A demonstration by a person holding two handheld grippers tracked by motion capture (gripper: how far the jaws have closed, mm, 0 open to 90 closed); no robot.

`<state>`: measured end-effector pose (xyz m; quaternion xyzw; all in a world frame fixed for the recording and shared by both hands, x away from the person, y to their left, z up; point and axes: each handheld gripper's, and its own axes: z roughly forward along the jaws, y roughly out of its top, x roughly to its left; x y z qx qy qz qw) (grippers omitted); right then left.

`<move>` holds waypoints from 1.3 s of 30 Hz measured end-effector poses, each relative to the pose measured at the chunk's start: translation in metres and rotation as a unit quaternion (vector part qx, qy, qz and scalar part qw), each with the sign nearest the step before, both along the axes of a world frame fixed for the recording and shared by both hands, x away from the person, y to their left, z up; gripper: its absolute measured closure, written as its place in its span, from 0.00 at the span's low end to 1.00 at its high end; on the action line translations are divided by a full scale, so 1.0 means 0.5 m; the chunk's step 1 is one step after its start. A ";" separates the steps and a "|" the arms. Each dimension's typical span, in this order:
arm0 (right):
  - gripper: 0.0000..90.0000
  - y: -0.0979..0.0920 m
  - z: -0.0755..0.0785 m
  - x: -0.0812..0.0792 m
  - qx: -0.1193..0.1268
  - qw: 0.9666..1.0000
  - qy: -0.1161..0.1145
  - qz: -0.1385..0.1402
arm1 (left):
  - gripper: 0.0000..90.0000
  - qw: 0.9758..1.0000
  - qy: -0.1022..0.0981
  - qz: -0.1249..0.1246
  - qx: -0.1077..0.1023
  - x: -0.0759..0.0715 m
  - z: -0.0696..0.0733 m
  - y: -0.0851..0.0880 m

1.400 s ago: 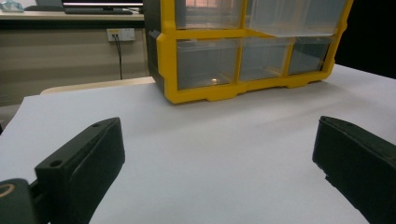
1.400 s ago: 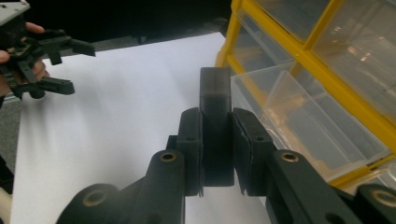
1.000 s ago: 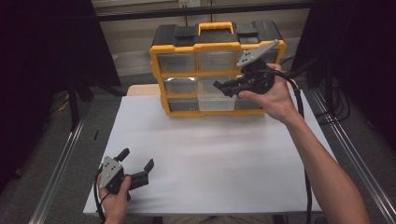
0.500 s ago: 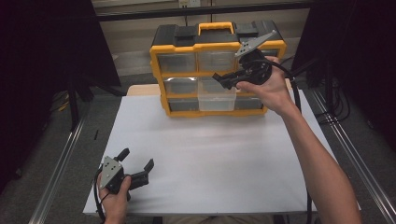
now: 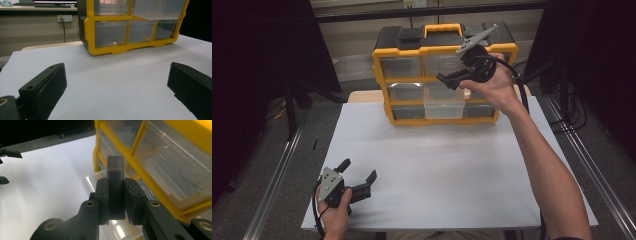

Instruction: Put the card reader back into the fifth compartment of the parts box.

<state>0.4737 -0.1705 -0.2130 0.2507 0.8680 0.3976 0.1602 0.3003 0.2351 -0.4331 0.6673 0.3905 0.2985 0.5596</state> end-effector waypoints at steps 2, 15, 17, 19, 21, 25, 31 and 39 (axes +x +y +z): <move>0.82 0.006 0.002 0.006 -0.006 1.000 0.001 -0.002 | 0.03 1.000 -0.001 0.000 -0.002 0.000 0.000 -0.001; 0.82 0.021 -0.020 0.045 -0.030 0.999 0.030 -0.012 | 0.03 1.000 -0.001 0.002 -0.003 -0.001 0.000 0.002; 0.82 0.022 -0.026 0.050 -0.029 0.999 0.034 -0.010 | 0.03 1.000 -0.001 0.001 -0.002 -0.001 0.000 0.002; 0.82 0.023 -0.034 0.054 -0.035 0.998 0.040 -0.012 | 0.03 1.000 -0.001 0.002 -0.002 -0.001 0.000 0.002; 0.82 0.023 -0.038 0.056 -0.037 0.998 0.044 -0.012 | 0.03 1.000 -0.001 0.002 -0.001 0.000 0.000 0.002; 0.82 0.026 -0.049 0.063 -0.040 0.998 0.051 -0.012 | 0.03 1.000 -0.001 0.001 -0.003 0.000 0.000 0.002; 0.82 0.036 -0.063 0.067 -0.058 0.997 0.059 -0.003 | 0.03 1.000 -0.001 0.000 -0.001 -0.001 0.000 0.003; 0.82 0.046 -0.080 0.076 -0.075 0.995 0.065 -0.007 | 0.03 1.000 -0.002 0.000 -0.002 -0.001 0.001 0.003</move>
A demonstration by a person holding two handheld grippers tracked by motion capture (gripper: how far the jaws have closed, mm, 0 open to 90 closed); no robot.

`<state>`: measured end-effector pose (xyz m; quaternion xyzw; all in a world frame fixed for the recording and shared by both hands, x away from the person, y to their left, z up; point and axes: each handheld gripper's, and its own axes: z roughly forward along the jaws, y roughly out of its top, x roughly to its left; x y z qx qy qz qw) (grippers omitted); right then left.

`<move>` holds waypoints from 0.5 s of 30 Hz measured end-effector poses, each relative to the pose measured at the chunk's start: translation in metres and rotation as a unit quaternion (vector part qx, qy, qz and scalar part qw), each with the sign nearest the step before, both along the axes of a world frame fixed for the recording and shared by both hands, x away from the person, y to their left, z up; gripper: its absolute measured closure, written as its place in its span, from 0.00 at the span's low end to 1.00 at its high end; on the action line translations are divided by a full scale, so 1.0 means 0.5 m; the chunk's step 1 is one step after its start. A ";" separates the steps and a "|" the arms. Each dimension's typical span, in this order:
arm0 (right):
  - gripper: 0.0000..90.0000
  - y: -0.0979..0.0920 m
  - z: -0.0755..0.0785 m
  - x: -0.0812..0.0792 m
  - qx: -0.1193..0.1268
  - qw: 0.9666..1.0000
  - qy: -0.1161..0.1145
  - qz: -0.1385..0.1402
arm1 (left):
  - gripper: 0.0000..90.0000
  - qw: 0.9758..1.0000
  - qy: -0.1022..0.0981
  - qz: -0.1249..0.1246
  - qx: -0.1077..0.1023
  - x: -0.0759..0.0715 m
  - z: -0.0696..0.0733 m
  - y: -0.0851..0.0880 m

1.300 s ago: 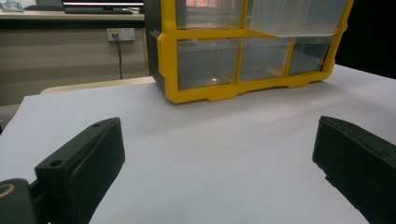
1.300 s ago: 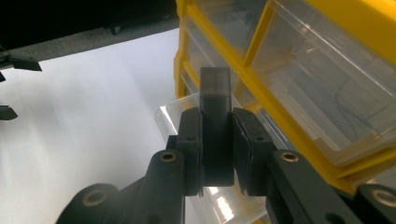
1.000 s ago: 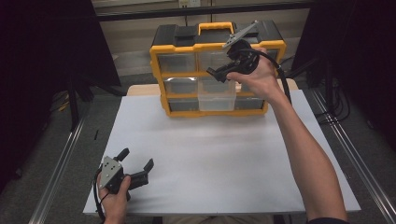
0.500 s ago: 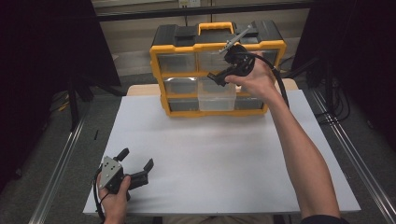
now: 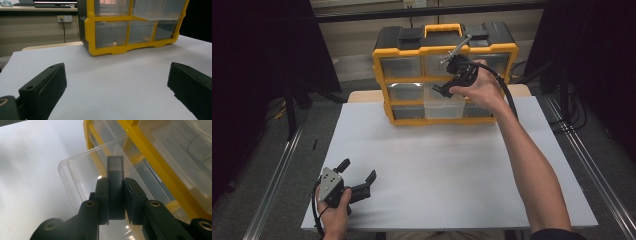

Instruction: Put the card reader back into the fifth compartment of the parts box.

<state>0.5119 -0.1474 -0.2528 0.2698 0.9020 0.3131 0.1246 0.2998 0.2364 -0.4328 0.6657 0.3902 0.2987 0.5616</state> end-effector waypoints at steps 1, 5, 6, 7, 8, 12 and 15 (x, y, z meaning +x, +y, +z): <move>0.82 0.001 -0.002 0.002 -0.002 1.000 -0.001 0.000 | 0.03 1.000 0.000 0.000 0.000 0.000 0.000 0.000; 0.82 0.001 -0.012 0.010 -0.013 1.000 0.006 -0.006 | 0.03 1.000 0.000 0.000 0.000 0.001 0.000 0.001; 0.82 0.001 -0.012 0.010 -0.013 1.000 0.006 -0.006 | 0.03 1.000 0.000 -0.001 0.000 0.001 0.000 0.001; 0.82 0.001 -0.014 0.011 -0.012 1.000 0.008 -0.005 | 0.03 1.000 0.000 -0.001 -0.001 0.001 0.000 0.000; 0.82 0.001 -0.018 0.012 -0.012 1.000 0.015 -0.004 | 0.03 1.000 -0.001 -0.002 0.001 0.001 0.000 -0.001; 0.82 0.001 -0.028 0.012 -0.022 0.999 0.024 -0.005 | 0.03 1.000 0.000 -0.001 0.000 0.001 0.000 0.000; 0.78 -0.002 -0.032 0.012 -0.017 1.000 0.026 -0.005 | 0.03 1.000 0.001 -0.001 -0.001 0.001 0.000 0.000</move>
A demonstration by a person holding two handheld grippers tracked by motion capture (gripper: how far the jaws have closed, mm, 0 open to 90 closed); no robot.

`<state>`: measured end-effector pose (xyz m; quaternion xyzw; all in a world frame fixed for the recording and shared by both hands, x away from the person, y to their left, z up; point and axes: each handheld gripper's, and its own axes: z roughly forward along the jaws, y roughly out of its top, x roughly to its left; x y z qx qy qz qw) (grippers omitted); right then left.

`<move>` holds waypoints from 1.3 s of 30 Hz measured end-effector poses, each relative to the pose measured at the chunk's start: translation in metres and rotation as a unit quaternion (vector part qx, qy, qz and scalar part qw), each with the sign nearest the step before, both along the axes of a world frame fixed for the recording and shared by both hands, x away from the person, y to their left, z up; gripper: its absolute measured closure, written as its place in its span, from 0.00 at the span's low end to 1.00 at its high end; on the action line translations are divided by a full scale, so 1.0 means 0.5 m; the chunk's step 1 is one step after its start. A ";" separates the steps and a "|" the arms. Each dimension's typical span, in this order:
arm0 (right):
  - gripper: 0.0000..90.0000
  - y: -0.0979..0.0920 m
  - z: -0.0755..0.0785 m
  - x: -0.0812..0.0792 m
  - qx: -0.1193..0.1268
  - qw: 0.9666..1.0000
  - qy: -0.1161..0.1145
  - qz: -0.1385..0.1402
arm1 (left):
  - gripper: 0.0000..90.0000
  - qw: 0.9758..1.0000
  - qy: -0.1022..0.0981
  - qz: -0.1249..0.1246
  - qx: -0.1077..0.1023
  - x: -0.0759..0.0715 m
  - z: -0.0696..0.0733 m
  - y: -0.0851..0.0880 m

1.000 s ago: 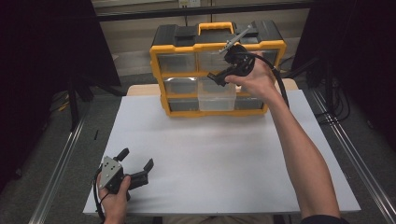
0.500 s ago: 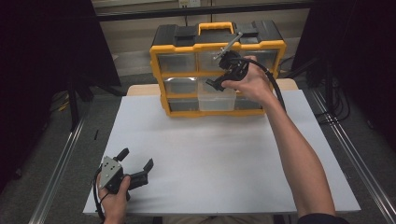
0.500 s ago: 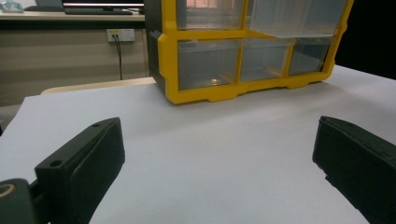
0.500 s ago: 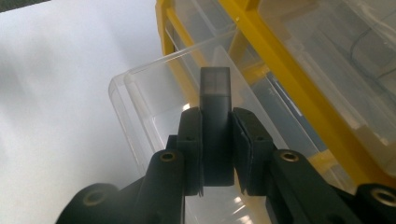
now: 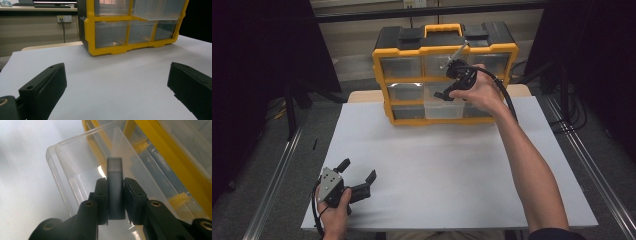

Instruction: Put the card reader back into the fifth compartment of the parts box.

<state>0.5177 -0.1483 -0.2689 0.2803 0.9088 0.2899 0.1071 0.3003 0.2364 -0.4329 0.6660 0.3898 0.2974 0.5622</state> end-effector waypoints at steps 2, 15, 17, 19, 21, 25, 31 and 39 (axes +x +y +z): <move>0.66 -0.001 0.000 0.000 -0.001 1.000 -0.009 -0.006 | 0.03 1.000 -0.001 0.000 0.000 0.000 0.000 -0.001; 0.28 -0.021 0.014 -0.012 0.038 0.997 -0.049 -0.044 | 0.03 1.000 0.000 0.001 -0.005 0.001 0.001 -0.003; 0.26 -0.028 0.014 -0.014 0.054 0.996 -0.055 -0.048 | 0.03 1.000 0.000 0.000 0.005 0.003 0.001 -0.003; 0.23 -0.034 0.014 -0.016 0.071 0.994 -0.060 -0.054 | 0.03 1.000 0.002 0.000 0.000 0.006 -0.001 -0.005; 0.20 -0.038 0.013 -0.020 0.078 0.993 -0.068 -0.061 | 0.03 1.000 0.005 0.001 0.001 0.009 -0.003 -0.003; 0.14 -0.049 0.009 -0.027 0.093 0.990 -0.075 -0.075 | 0.03 1.000 0.007 0.003 0.000 0.009 -0.004 0.001; 0.10 -0.070 0.002 -0.042 0.127 0.984 -0.086 -0.095 | 0.03 1.000 0.007 0.002 -0.003 0.008 -0.003 0.001; 0.04 -0.090 -0.018 -0.068 0.158 0.974 -0.110 -0.118 | 0.03 1.000 0.006 -0.001 -0.003 0.002 -0.003 0.000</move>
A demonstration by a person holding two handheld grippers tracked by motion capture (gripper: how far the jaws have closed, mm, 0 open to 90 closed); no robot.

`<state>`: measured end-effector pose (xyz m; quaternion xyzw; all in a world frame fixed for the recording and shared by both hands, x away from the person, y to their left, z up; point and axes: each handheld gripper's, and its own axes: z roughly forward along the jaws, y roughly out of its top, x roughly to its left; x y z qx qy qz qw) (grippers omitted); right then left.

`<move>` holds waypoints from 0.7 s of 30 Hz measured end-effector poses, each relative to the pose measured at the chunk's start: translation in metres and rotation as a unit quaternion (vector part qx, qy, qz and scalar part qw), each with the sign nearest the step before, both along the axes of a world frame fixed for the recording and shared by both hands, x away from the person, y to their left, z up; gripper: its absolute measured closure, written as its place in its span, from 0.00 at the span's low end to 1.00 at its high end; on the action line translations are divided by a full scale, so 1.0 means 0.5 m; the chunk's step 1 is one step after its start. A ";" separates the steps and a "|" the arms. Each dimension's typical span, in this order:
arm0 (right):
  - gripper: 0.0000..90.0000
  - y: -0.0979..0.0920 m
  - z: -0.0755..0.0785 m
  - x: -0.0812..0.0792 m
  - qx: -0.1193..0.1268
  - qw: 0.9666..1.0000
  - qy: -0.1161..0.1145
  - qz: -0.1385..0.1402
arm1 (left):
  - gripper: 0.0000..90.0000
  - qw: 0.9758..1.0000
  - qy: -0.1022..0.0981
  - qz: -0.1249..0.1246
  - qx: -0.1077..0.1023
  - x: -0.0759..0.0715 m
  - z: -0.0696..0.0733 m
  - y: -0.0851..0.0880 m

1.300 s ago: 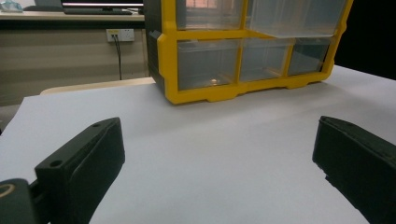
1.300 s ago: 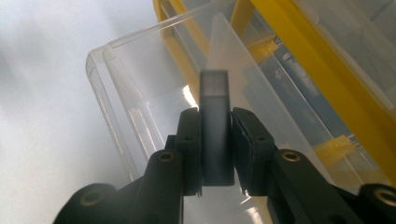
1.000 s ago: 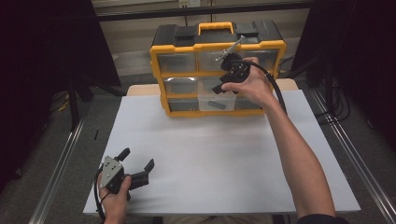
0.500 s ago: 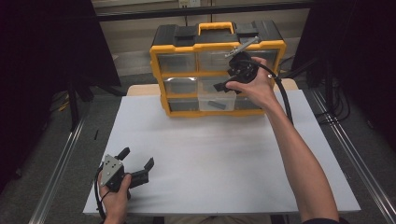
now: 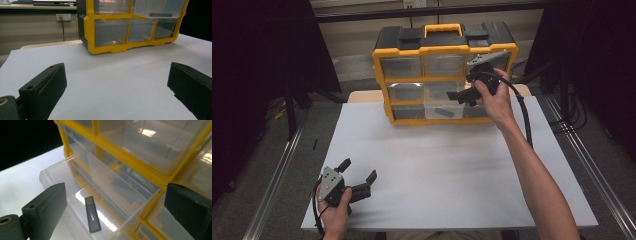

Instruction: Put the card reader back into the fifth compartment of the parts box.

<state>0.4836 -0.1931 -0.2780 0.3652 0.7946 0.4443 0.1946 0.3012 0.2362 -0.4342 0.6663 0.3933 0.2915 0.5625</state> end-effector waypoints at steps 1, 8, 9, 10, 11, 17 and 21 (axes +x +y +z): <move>0.04 -0.003 -0.001 -0.003 0.008 1.000 -0.005 -0.003 | 0.03 1.000 -0.002 0.002 0.001 -0.001 0.000 0.001; 0.04 -0.019 -0.017 -0.028 0.009 0.999 -0.020 -0.037 | 0.03 1.000 -0.004 0.004 0.004 -0.003 0.002 0.003; 0.04 -0.022 -0.020 -0.032 0.013 0.999 -0.024 -0.039 | 0.03 1.000 -0.004 0.003 0.003 -0.003 0.002 0.002; 0.04 -0.024 -0.022 -0.035 0.017 0.999 -0.025 -0.041 | 0.03 1.000 -0.004 0.002 0.002 -0.003 0.002 0.001; 0.04 -0.028 -0.023 -0.039 0.021 0.999 -0.025 -0.043 | 0.03 1.000 -0.004 0.001 0.005 -0.004 0.002 0.002; 0.04 -0.040 -0.039 -0.062 0.033 0.997 -0.032 -0.055 | 0.03 1.000 -0.004 0.004 0.004 -0.004 0.002 0.005; 0.04 -0.048 -0.053 -0.077 0.042 0.996 -0.041 -0.064 | 0.03 1.000 -0.005 0.003 0.002 -0.004 0.002 0.003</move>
